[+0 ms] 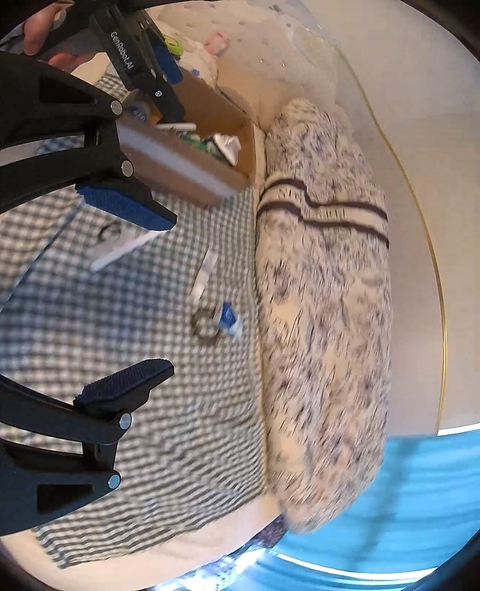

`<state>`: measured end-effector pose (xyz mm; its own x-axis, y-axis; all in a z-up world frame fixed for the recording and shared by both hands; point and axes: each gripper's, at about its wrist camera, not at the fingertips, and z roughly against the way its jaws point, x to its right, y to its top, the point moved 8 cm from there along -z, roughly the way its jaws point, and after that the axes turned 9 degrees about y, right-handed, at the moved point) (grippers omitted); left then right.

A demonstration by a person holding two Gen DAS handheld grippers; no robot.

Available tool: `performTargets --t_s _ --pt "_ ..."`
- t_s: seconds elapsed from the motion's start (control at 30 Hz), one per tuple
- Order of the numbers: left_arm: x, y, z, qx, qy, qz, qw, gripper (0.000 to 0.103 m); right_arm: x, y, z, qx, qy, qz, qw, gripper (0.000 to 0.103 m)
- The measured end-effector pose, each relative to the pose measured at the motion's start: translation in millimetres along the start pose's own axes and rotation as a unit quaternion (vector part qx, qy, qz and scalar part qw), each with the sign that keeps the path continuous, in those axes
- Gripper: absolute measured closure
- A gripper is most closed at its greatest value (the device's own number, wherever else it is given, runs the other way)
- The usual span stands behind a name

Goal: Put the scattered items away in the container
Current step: 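Move both tools back toward the white comb on the cloth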

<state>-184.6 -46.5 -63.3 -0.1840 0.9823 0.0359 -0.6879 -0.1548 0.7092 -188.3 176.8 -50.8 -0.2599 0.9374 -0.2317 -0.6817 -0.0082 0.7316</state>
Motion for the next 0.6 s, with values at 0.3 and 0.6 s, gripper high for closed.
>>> performTargets --t_s 0.3,0.6 --pt "62.3 -63.2 -32.4 -0.054 -0.002 -0.027 0.9982 0.005 78.4 -54.6 22.7 -0.017 -0.027 -0.041 0.999 0.031" --pt "79.7 -88.8 -105.4 -0.101 0.004 -0.036 0.9943 0.005 111.3 -59.3 -32.8 -0.039 -0.017 -0.067 0.997 0.031"
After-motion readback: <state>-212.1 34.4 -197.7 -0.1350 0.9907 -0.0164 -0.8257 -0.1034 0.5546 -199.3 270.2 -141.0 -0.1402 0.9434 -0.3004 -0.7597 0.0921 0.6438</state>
